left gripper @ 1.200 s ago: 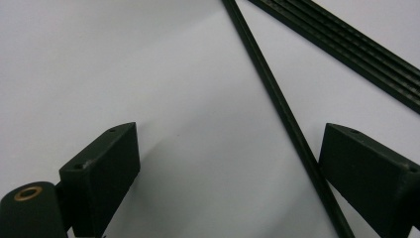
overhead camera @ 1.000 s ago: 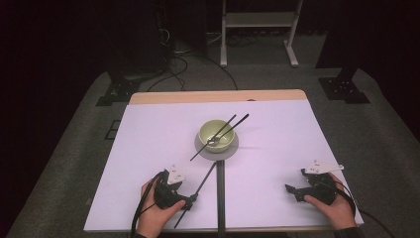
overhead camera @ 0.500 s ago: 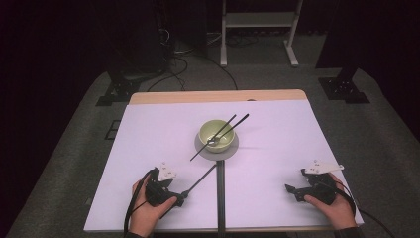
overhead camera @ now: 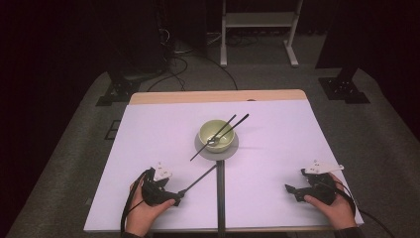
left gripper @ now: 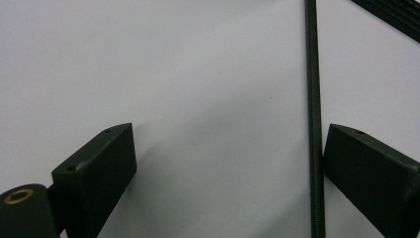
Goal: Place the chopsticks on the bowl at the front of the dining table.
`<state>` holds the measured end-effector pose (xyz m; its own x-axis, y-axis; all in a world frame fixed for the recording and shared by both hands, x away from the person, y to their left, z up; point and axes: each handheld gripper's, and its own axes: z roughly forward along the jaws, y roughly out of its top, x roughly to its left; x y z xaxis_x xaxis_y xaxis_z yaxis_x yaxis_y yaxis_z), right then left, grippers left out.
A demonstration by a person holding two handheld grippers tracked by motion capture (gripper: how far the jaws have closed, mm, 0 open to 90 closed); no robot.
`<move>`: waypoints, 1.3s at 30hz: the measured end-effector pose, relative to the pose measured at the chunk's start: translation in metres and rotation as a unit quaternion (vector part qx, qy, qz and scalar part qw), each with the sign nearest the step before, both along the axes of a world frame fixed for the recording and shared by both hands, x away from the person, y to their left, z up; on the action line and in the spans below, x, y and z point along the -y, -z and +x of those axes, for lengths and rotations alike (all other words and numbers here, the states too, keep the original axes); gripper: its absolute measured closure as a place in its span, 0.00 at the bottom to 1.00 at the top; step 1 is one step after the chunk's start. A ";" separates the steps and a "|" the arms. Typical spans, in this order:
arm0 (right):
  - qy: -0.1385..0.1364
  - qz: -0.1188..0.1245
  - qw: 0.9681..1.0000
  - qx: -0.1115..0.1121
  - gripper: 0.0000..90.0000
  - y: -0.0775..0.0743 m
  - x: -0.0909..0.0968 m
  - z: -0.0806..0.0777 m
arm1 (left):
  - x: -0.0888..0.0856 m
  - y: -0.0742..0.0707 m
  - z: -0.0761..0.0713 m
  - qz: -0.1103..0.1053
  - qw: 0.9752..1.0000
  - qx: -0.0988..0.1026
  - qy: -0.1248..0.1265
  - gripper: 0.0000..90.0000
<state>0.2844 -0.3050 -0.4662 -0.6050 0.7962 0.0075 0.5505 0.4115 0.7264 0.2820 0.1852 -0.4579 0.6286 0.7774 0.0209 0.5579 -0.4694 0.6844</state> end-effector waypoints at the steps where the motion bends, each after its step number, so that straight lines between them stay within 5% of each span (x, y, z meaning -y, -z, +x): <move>1: 0.000 0.000 1.000 0.000 0.13 0.000 0.000 0.000 | 0.000 0.000 0.000 0.000 1.000 0.000 -0.001 0.06; 12: 0.000 0.000 1.000 0.000 0.13 0.000 0.000 0.000 | -0.002 -0.001 0.001 -0.007 1.000 -0.004 0.000 0.08; 19: -0.001 -0.001 1.000 0.000 0.13 0.000 0.000 0.000 | 0.004 -0.006 0.000 -0.010 1.000 0.011 0.008 0.15; 39: -0.001 -0.001 1.000 0.000 0.13 0.000 0.000 0.000 | 0.025 -0.013 0.010 -0.030 0.998 0.015 0.050 0.55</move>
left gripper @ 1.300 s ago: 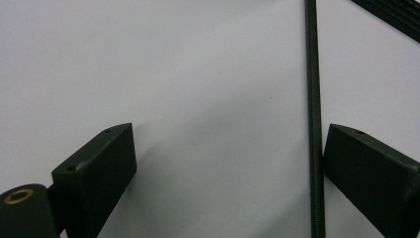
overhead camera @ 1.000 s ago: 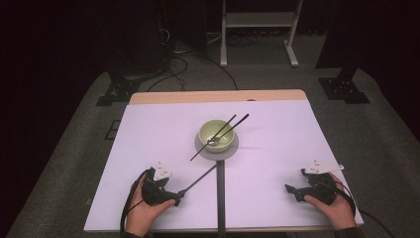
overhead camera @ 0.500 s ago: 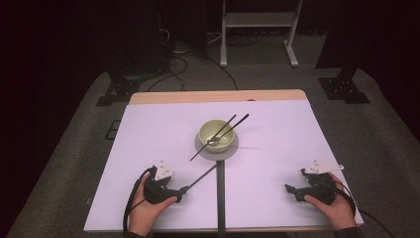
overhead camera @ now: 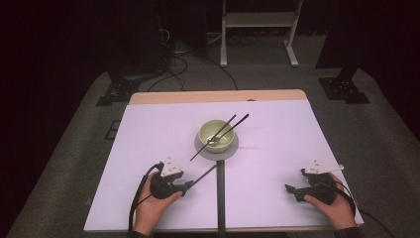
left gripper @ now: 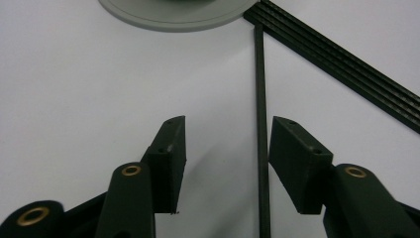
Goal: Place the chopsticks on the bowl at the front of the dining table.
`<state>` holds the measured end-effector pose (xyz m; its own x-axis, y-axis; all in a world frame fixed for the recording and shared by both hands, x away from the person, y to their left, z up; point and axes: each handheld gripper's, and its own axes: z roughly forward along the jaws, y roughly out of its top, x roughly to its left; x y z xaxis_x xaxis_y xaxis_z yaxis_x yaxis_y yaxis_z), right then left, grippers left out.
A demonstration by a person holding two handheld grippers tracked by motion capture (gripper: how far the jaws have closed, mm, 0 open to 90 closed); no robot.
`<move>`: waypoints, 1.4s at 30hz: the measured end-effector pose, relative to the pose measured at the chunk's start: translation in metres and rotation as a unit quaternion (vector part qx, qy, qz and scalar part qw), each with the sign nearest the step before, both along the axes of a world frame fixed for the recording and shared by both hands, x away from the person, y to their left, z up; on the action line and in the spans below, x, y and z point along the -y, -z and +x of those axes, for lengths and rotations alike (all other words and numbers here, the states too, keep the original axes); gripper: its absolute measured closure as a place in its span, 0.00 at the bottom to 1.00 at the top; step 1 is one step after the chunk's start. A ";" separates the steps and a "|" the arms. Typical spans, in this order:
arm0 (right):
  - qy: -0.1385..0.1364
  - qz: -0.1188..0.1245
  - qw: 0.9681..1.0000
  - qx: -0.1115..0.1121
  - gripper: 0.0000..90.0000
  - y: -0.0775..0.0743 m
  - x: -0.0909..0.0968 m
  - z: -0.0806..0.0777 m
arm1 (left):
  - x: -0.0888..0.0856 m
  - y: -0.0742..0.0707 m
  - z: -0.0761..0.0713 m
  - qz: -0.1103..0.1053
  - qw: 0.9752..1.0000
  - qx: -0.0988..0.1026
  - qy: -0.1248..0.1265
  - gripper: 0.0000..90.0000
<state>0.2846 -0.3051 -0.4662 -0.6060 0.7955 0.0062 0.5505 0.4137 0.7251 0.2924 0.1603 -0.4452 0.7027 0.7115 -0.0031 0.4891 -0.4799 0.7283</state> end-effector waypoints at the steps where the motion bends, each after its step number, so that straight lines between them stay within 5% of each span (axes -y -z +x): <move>1: 0.000 0.000 1.000 0.000 0.13 0.000 0.000 0.000 | 0.000 0.000 0.000 0.000 1.000 0.000 0.000 0.56; 17: 0.000 0.000 1.000 0.000 0.13 0.000 0.000 0.000 | 0.017 -0.001 0.009 -0.016 1.000 -0.016 0.013 0.76; 30: 0.000 0.000 1.000 0.000 0.13 0.000 0.000 0.000 | 0.025 0.006 0.014 -0.006 0.999 -0.029 0.018 0.83; 42: 0.000 0.001 1.000 0.000 0.13 0.000 0.000 0.000 | 0.027 0.007 0.012 0.015 1.000 -0.014 0.014 0.91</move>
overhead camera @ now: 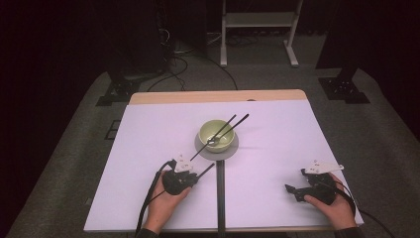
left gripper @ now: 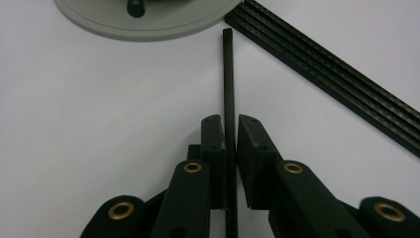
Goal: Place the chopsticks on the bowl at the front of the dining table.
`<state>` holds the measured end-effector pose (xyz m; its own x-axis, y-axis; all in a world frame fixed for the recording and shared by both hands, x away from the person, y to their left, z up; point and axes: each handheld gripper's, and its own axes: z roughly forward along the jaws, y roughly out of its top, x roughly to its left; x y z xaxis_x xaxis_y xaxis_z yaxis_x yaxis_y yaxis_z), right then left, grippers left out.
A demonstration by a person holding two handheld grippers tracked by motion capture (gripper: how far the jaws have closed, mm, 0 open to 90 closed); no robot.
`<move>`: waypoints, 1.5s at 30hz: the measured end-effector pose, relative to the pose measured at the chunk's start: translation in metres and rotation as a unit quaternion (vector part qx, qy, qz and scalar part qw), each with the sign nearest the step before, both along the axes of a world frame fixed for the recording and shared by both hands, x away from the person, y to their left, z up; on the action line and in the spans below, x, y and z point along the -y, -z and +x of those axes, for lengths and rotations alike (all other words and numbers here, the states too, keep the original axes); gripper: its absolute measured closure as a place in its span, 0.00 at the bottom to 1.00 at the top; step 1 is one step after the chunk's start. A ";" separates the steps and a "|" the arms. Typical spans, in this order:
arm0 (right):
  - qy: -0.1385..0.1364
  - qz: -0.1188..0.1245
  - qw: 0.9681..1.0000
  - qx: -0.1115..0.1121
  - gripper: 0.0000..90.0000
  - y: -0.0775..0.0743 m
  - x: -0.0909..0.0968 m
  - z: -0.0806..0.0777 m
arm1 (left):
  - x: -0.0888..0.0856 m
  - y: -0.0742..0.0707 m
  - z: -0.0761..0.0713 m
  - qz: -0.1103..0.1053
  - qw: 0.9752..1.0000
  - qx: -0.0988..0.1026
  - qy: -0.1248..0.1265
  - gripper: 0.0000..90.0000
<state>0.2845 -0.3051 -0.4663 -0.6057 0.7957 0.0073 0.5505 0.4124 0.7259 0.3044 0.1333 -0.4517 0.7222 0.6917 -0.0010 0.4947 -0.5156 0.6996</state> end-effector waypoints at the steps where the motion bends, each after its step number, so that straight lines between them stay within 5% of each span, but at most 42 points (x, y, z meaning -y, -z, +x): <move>1: 0.000 0.000 1.000 0.000 0.13 0.000 0.000 0.000 | 0.000 0.000 0.000 0.000 1.000 -0.001 0.000 0.92; 45: 0.000 0.000 1.000 0.000 0.13 0.000 0.000 0.000 | -0.017 -0.008 0.005 -0.029 0.999 -0.023 -0.008 0.96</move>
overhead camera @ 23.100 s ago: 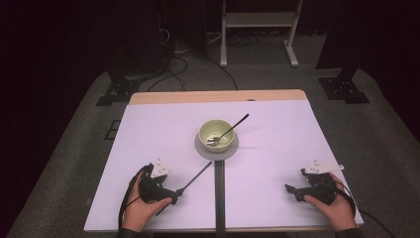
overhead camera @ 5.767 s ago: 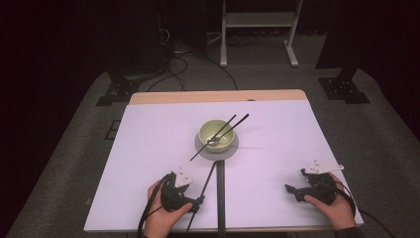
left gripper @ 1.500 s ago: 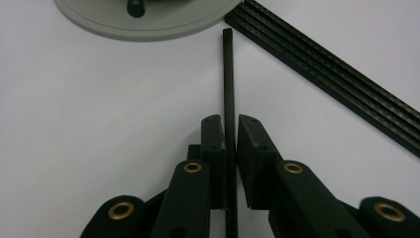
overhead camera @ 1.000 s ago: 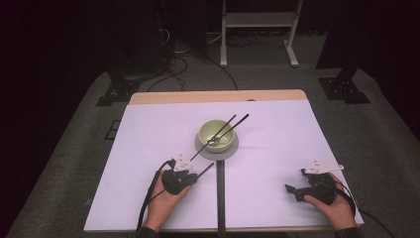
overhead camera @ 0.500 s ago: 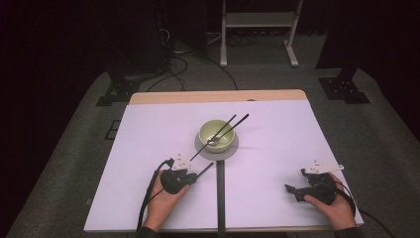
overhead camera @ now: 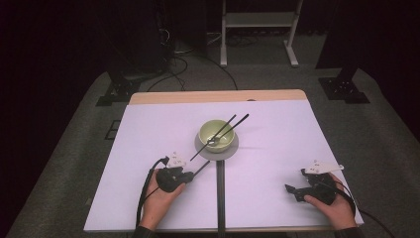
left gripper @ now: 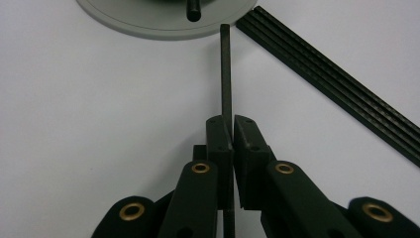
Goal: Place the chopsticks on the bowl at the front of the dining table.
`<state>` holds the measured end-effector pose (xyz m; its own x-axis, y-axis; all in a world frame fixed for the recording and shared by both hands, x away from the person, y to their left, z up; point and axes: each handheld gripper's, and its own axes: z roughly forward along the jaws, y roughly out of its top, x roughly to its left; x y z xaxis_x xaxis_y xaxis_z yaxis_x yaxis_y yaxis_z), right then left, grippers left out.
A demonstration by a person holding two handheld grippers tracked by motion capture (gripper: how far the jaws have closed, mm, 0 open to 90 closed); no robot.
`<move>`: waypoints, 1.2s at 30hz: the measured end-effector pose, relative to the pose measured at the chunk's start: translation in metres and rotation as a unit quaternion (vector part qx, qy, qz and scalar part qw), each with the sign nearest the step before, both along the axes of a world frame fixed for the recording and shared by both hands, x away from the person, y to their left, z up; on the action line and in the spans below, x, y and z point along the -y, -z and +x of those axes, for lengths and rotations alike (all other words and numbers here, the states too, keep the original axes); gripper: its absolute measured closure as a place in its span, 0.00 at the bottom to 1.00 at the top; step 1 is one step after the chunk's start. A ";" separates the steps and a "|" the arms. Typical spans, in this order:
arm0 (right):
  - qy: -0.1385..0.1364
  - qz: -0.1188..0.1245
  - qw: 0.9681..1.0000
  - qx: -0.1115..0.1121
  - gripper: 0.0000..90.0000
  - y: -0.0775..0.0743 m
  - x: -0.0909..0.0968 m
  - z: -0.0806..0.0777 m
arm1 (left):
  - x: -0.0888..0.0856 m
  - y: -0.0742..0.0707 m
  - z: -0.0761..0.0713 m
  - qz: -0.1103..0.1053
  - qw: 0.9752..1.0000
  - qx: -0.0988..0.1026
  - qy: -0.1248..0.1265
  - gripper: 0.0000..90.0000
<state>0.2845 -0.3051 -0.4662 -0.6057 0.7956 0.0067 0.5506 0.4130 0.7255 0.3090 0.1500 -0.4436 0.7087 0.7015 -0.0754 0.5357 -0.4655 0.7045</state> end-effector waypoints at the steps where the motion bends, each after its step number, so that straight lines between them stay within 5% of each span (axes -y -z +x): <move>1: 0.000 0.000 1.000 0.000 0.13 0.000 0.000 0.000 | -0.002 -0.001 0.001 0.002 1.000 -0.003 0.001 0.96; 36: 0.000 0.001 1.000 0.000 0.13 0.000 0.000 0.000 | -0.028 -0.019 0.016 0.002 1.000 -0.004 -0.022 0.96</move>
